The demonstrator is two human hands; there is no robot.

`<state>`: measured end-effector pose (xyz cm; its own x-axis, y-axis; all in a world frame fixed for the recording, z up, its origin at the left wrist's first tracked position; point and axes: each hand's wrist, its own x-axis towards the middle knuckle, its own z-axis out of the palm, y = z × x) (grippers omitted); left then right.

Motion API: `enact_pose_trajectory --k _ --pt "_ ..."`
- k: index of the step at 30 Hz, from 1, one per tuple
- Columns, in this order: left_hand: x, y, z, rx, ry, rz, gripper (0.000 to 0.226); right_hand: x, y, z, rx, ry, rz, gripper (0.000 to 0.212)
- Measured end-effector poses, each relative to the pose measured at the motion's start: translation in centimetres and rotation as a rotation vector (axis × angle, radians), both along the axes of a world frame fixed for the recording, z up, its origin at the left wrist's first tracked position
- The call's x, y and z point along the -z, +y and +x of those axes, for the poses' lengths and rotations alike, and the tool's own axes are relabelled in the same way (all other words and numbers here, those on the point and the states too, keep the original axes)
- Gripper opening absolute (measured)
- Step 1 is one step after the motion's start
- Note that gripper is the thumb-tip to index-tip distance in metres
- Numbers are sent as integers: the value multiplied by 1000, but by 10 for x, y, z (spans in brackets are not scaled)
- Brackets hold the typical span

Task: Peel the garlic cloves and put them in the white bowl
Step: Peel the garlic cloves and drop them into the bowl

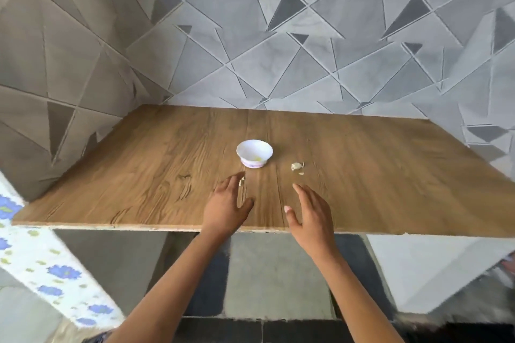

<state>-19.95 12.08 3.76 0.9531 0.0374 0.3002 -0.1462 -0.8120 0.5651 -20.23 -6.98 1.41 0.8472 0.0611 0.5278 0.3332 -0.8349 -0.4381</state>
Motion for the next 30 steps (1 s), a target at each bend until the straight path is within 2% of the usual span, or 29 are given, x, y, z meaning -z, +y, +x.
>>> enact_pose_trajectory --k 9,12,15,19,24,26,28,30 --pt "22 -6 73 -202 136 43 39 37 -25 86 -147 184 -170 54" --pt "26 -3 96 -183 207 84 39 59 -29 103 -141 277 -212 60" --pt "35 -6 117 -132 241 151 35 68 -31 107 -122 333 -260 77" --pt "47 -6 136 -104 267 292 30 68 -32 104 -91 315 -314 77" --pt "51 -4 146 -67 284 458 26 70 -31 104 -100 313 -275 81" --pt "44 -4 150 -61 312 417 22 70 -32 104 -99 320 -264 83" --pt "30 -1 154 -40 320 214 14 69 -32 103 -102 321 -261 85" --pt "8 3 165 -26 214 -1 11 67 -32 103 -105 331 -261 89"
